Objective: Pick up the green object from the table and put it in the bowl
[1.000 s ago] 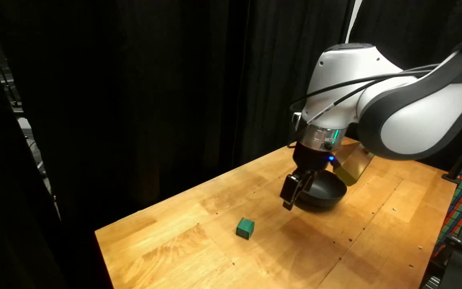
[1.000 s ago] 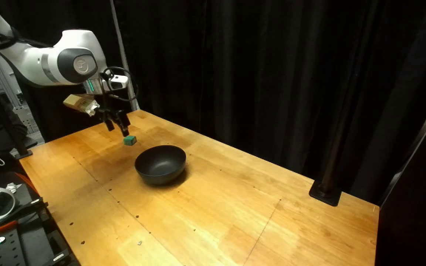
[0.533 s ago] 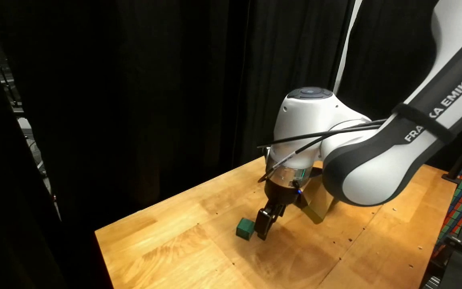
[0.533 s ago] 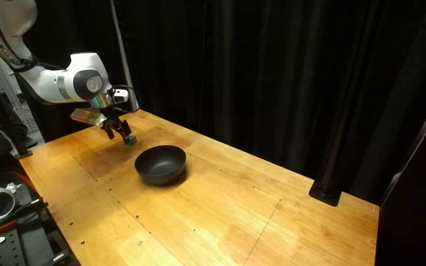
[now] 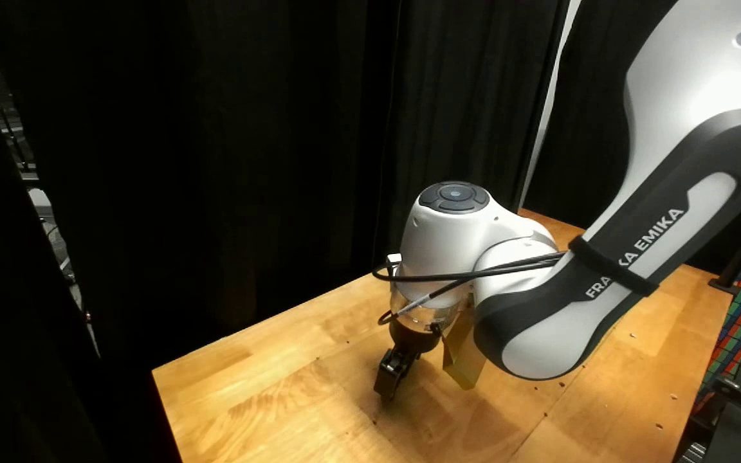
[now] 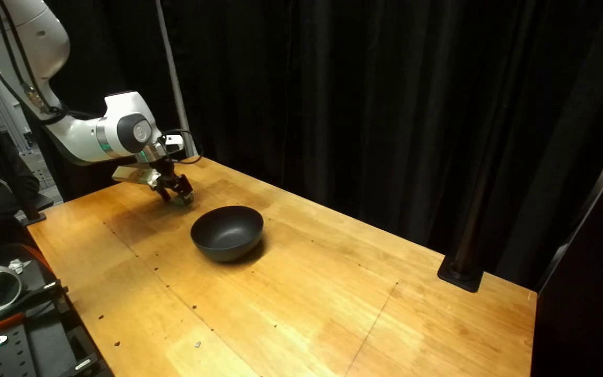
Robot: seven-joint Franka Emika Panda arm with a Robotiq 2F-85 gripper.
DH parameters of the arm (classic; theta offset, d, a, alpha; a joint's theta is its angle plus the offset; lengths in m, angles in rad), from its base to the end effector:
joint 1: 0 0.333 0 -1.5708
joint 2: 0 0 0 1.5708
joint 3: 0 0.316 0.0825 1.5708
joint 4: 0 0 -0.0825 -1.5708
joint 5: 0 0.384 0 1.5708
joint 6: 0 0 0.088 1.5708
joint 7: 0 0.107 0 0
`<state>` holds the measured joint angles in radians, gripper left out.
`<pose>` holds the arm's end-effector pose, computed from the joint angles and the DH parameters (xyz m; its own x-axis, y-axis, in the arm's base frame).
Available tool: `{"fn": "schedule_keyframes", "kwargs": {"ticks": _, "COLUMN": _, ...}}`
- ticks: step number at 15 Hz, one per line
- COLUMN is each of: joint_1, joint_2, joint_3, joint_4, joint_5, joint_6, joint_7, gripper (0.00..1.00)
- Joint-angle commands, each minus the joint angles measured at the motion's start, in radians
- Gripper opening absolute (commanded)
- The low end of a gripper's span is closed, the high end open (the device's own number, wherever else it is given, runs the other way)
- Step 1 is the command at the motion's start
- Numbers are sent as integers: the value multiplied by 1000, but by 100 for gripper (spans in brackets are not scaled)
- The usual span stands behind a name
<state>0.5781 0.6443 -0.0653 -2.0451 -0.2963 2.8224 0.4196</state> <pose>0.5133 0.3057 0.1316 0.9112 0.3783 0.1628 0.3646 -0.9248 0.1083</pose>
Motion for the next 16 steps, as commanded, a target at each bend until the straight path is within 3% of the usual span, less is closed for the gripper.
{"fn": "schedule_keyframes", "kwargs": {"ticks": 1, "joint_1": 81, "joint_2": 55, "joint_3": -82, "joint_4": 71, "joint_5": -20, "joint_6": 29, "joint_7": 47, "gripper": 66}}
{"fn": "schedule_keyframes", "kwargs": {"ticks": 7, "joint_1": 148, "joint_2": 33, "joint_3": -178, "joint_4": 70, "joint_5": -21, "joint_6": -18, "joint_7": 57, "gripper": 21}}
{"fn": "schedule_keyframes", "kwargs": {"ticks": 11, "joint_1": 162, "joint_2": -59, "joint_3": -301, "joint_4": 5, "joint_5": -94, "joint_6": -128, "joint_7": 68, "gripper": 21}}
{"fn": "schedule_keyframes", "kwargs": {"ticks": 14, "joint_1": 120, "joint_2": -153, "joint_3": -367, "joint_4": -37, "joint_5": -156, "joint_6": -203, "joint_7": 105, "gripper": 21}}
{"fn": "schedule_keyframes", "kwargs": {"ticks": 16, "joint_1": 65, "joint_2": -211, "joint_3": -371, "joint_4": -49, "joint_5": -184, "joint_6": -273, "joint_7": 114, "gripper": 21}}
